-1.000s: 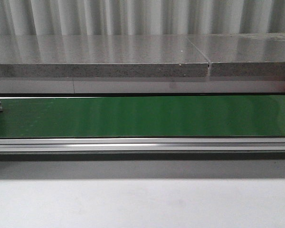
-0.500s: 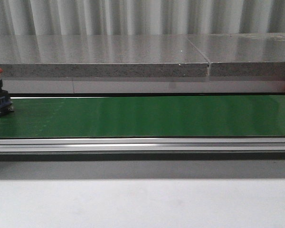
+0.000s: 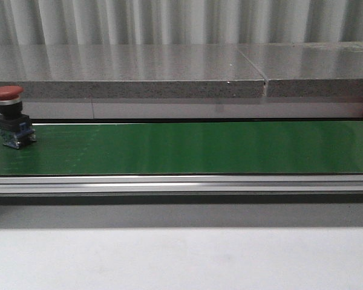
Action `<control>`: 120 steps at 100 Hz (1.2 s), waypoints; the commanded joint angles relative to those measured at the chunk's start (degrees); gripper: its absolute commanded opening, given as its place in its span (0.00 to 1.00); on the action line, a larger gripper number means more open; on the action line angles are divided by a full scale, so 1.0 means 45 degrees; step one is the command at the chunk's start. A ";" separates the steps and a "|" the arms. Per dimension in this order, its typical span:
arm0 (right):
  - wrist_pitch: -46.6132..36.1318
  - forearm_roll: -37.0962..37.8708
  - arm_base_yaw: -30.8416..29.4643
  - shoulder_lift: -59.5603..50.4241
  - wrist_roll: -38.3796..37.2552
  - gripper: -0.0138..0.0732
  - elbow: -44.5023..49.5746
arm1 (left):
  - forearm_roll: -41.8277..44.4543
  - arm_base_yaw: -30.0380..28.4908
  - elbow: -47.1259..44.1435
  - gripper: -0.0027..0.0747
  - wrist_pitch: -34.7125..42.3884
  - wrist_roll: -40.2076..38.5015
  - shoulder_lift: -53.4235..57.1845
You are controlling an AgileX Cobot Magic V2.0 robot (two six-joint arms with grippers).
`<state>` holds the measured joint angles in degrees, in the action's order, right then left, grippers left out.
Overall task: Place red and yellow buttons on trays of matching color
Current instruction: 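Move the left gripper to the yellow push-button and grasp it, then set the yellow button on the belt and open the left gripper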
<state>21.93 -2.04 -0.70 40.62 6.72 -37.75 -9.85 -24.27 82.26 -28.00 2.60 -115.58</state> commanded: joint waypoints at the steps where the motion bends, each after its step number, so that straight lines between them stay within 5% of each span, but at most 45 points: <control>1: -0.0860 -0.0049 0.0004 -0.0100 0.0033 0.08 -0.0468 | -0.0047 -0.0028 0.0527 0.74 0.0572 -0.0018 0.0518; 16: -0.0860 -0.0049 0.0004 -0.0100 0.0033 0.08 -0.0468 | -0.0018 -0.0028 0.0560 0.64 0.0502 -0.0018 0.0419; 46: -0.0860 -0.0049 0.0004 -0.0100 0.0033 0.08 -0.0468 | 0.0076 -0.0028 0.0666 0.01 -0.0055 -0.0018 0.0620; 88: -0.0860 -0.0049 0.0004 -0.0100 0.0033 0.08 -0.0468 | -0.1515 0.0106 0.0561 0.01 -0.1949 -0.0018 0.3661; 120: -0.0860 -0.0049 0.0004 -0.0100 0.0033 0.08 -0.0468 | -0.1453 0.0654 -0.2524 0.01 -0.1315 -0.0018 0.6796</control>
<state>21.93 -2.04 -0.70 40.62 6.72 -37.75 -15.34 -22.53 73.16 -38.14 2.60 -90.91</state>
